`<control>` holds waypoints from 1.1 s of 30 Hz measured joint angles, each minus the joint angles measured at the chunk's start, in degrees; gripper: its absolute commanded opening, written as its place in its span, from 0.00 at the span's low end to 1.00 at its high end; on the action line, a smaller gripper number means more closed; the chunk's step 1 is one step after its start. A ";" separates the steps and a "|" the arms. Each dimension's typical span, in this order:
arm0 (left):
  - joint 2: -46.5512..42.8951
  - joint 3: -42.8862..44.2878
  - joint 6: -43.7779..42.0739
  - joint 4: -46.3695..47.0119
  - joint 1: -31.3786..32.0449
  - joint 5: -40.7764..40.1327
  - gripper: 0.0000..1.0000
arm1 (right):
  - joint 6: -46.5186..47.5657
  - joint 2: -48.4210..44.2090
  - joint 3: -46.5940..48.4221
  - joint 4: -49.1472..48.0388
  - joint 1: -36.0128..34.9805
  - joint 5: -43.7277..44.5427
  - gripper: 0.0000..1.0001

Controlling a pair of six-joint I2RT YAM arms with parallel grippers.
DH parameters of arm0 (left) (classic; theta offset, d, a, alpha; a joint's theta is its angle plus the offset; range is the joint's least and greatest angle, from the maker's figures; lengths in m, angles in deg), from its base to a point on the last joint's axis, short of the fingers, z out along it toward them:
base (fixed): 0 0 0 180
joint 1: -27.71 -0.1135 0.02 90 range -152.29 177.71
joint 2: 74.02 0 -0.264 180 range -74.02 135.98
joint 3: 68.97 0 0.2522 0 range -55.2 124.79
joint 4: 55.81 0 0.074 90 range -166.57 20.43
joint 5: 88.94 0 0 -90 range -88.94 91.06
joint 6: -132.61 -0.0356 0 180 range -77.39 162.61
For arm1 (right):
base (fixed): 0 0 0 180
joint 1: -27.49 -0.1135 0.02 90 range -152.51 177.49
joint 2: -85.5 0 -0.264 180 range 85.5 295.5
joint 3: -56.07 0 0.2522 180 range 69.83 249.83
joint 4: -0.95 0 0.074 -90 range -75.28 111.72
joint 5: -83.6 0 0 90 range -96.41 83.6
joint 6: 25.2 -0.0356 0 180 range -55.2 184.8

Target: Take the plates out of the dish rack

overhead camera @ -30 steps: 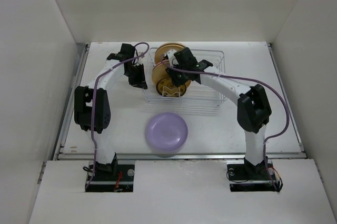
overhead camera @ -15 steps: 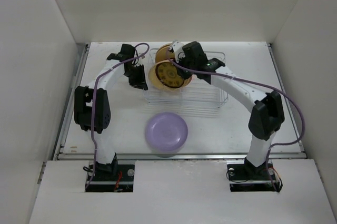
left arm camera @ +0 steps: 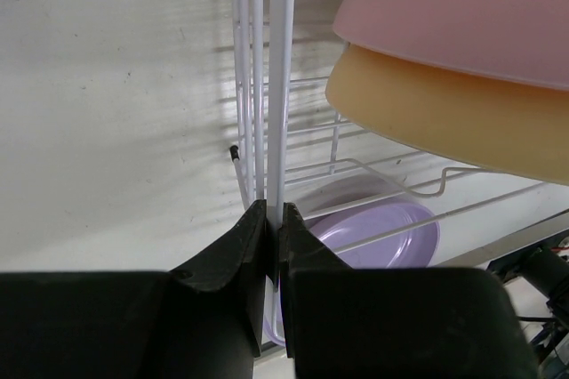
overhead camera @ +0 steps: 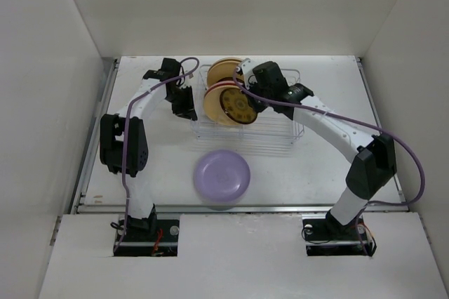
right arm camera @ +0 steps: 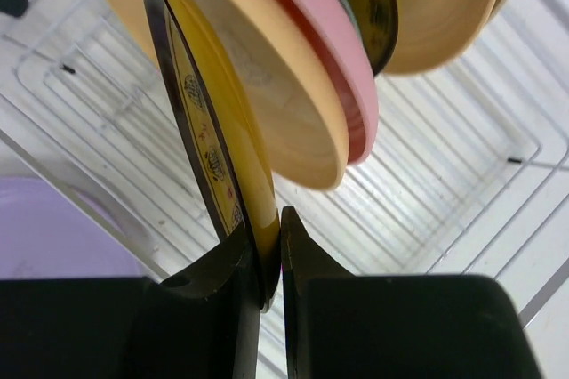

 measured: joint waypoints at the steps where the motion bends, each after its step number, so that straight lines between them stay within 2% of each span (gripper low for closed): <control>1: 0.04 0.04 -0.04 -0.07 0.00 -0.04 0.00 | -0.31 -0.07 -0.46 0.70 0.00 0.26 0.00; 4: 0.11 0.17 -0.04 -0.22 0.00 -0.20 0.00 | -2.45 -2.16 -2.38 1.73 0.22 0.09 0.00; 8: 0.24 0.59 -0.04 -0.68 0.00 -0.44 0.00 | -10.05 -12.55 -9.07 3.19 1.86 -4.28 0.00; 12: 0.48 1.31 -0.15 -1.53 0.11 -1.01 0.00 | -20.46 -26.45 -20.39 5.25 4.76 -8.57 0.00; 15: 1.60 3.17 -0.59 -3.34 0.20 -1.09 0.00 | -27.85 -33.62 -31.04 6.62 7.67 -12.13 0.00; 20: 3.13 5.88 -1.27 -6.08 0.33 -1.77 0.00 | -38.58 -36.52 -48.83 9.49 12.24 -17.84 0.00; 25: 3.15 6.29 -1.38 -6.36 0.52 -2.34 0.00 | -46.93 -38.25 -51.80 10.56 15.08 -18.84 0.00; 27: 3.15 6.58 -1.75 -6.56 0.52 -2.45 0.00 | -49.92 -39.95 -52.98 9.31 15.85 -17.88 0.11; 28: 3.15 6.78 -1.84 -6.60 0.55 -2.60 0.01 | -51.17 -40.41 -53.77 8.74 16.11 -17.27 0.19; 29: 3.15 7.10 -2.05 -6.69 0.59 -2.75 0.05 | -52.33 -40.41 -54.55 8.24 16.55 -16.76 0.26; 31: 3.15 7.67 -2.60 -6.86 0.70 -3.37 0.14 | -54.18 -39.69 -56.04 7.45 17.16 -16.17 0.27; 32: 3.10 8.07 -3.02 -7.17 0.74 -3.85 0.21 | -55.01 -39.28 -56.85 7.02 17.44 -15.72 0.32; 33: 2.97 8.50 -3.43 -7.32 0.74 -4.15 0.24 | -55.60 -38.75 -57.55 6.82 17.73 -15.52 0.38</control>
